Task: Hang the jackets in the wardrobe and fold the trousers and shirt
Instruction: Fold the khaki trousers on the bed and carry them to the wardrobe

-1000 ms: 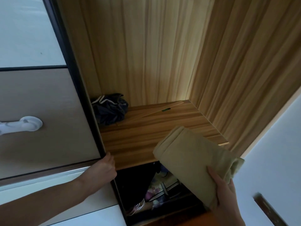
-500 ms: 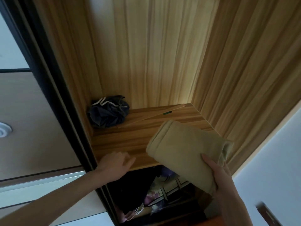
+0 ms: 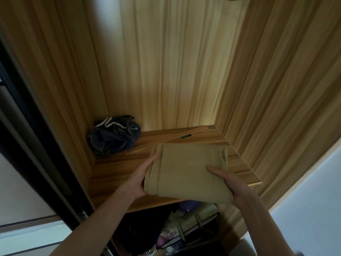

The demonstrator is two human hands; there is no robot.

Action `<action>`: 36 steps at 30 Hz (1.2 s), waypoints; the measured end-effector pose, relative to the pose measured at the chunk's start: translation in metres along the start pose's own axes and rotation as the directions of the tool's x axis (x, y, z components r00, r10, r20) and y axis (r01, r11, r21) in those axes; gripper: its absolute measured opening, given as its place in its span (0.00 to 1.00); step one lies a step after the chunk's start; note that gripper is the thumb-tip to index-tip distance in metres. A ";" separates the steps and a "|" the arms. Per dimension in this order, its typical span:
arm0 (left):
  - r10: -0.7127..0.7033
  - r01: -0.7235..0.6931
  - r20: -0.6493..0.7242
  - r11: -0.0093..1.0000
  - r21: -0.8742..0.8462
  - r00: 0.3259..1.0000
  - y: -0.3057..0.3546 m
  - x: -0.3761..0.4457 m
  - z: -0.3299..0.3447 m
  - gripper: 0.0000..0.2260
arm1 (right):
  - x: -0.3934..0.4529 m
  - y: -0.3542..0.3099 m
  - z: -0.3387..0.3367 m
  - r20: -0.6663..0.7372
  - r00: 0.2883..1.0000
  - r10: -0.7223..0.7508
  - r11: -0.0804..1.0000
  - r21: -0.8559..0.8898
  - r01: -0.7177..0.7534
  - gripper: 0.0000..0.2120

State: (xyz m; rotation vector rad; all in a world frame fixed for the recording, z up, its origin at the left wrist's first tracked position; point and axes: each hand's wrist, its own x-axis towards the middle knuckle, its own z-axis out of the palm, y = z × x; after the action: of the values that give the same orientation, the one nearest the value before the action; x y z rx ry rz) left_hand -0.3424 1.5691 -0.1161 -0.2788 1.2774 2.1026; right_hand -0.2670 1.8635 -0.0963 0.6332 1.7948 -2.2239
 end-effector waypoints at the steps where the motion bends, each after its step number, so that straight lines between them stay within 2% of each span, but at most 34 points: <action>1: 0.014 -0.011 -0.049 0.997 0.077 0.999 0.002 0.006 -0.001 0.34 | 0.009 -0.003 -0.001 0.021 1.000 0.009 0.999 -0.031 -0.009 0.37; 3: 0.037 -0.022 -0.113 0.991 0.133 0.993 0.001 0.019 -0.004 0.38 | 0.029 -0.009 -0.001 0.031 0.999 0.025 0.997 -0.072 -0.023 0.33; 5: 0.097 -0.078 -0.141 0.987 0.139 0.985 -0.001 0.033 -0.007 0.36 | 0.053 -0.015 0.002 -0.009 1.000 0.016 0.994 -0.108 -0.017 0.32; 10: 0.207 -0.177 -0.245 0.974 0.139 0.947 -0.014 0.065 -0.017 0.36 | 0.118 -0.012 0.008 -0.076 0.990 -0.119 0.947 -0.309 0.090 0.24; 14: 0.310 -0.230 -0.325 0.937 0.263 0.893 -0.033 0.089 -0.028 0.38 | 0.169 0.017 0.001 -0.111 0.981 -0.158 0.895 -0.436 0.095 0.30; 18: 0.283 -0.173 -0.364 0.936 0.306 0.887 -0.050 0.115 -0.031 0.35 | 0.199 0.047 -0.013 -0.105 0.982 -0.154 0.883 -0.460 0.089 0.24; 21: 0.252 -0.123 -0.386 0.937 0.328 0.888 -0.059 0.130 -0.028 0.32 | 0.209 0.062 -0.025 -0.126 0.970 -0.208 0.861 -0.494 0.120 0.19; 26: 0.207 -0.071 -0.390 0.939 0.336 0.897 -0.076 0.149 -0.025 0.34 | 0.219 0.072 -0.044 -0.203 0.944 -0.262 0.820 -0.562 0.106 0.13; 30: 0.266 -0.095 -0.376 0.904 0.416 0.887 -0.080 0.166 -0.023 0.32 | 0.235 0.070 -0.053 -0.239 0.922 -0.305 0.769 -0.633 0.091 0.17; 33: 0.372 -0.109 -0.366 0.812 0.573 0.853 -0.081 0.174 -0.017 0.26 | 0.239 0.069 -0.056 -0.268 0.883 -0.386 0.707 -0.701 0.097 0.22; 36: 0.450 -0.070 -0.386 0.719 0.692 0.805 -0.086 0.174 -0.013 0.29 | 0.232 0.068 -0.052 -0.251 0.848 -0.467 0.618 -0.778 0.110 0.27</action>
State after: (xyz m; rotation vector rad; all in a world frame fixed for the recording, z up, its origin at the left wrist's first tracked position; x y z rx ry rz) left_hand -0.4229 1.6585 -0.2693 -0.3927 2.4440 1.6841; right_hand -0.4333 1.9211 -0.2704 0.6958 2.9676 -1.2663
